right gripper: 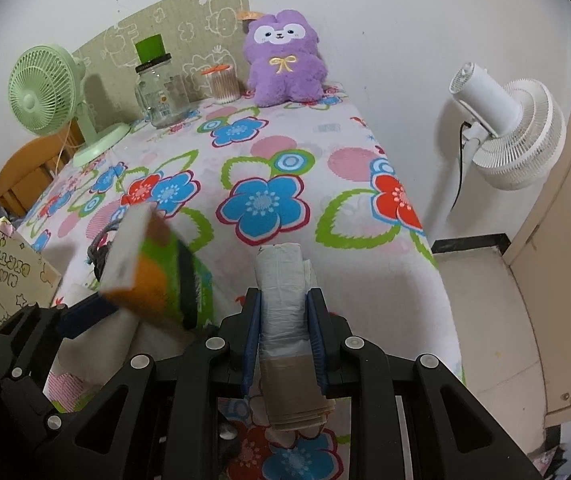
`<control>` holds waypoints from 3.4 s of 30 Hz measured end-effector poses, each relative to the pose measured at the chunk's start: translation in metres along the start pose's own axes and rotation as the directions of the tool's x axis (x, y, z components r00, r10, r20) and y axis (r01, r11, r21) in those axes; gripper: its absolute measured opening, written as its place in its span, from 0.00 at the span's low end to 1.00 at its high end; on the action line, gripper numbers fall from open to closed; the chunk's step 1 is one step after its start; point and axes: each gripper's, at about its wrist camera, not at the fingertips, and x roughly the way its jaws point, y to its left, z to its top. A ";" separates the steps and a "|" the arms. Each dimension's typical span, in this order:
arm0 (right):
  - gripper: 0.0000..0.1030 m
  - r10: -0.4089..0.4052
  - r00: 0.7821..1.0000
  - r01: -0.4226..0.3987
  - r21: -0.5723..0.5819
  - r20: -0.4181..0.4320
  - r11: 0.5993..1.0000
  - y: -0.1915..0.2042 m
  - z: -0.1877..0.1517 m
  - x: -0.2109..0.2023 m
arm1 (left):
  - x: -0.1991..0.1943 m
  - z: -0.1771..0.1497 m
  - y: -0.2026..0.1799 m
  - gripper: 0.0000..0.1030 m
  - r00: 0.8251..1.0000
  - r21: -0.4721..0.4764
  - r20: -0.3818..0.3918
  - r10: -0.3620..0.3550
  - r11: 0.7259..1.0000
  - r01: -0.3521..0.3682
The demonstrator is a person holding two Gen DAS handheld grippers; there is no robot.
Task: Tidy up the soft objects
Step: 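Grasp the green-and-orange tissue box with the left gripper while the right gripper holds the white pack, then lift the green tissue box with the left gripper while the right gripper lifts the white pack, then carry the green tissue box and white pack over the fabric box with both grippers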
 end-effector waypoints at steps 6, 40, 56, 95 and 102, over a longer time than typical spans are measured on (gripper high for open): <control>0.25 0.021 1.000 -0.021 0.004 0.013 1.000 0.001 0.000 -0.005 | -0.006 0.000 0.001 0.56 1.000 -0.004 0.019 -0.019 1.000 0.019; 0.25 0.071 0.996 -0.072 0.009 0.050 0.997 0.000 0.023 -0.013 | -0.016 0.021 0.003 0.19 0.997 -0.018 0.073 -0.023 1.000 0.024; 0.25 0.069 0.993 -0.070 -0.002 0.096 0.998 0.024 0.015 -0.055 | -0.061 0.010 0.017 0.18 0.993 -0.020 0.118 -0.005 1.000 0.007; 0.25 0.067 0.970 -0.045 -0.100 0.233 0.994 0.121 -0.005 -0.184 | -0.188 -0.025 0.086 0.18 0.978 -0.070 0.206 0.013 0.998 0.001; 0.25 0.068 0.970 -0.039 -0.131 0.232 0.991 0.143 -0.004 -0.189 | -0.196 -0.029 0.103 0.18 0.978 -0.080 0.204 0.032 0.997 -0.016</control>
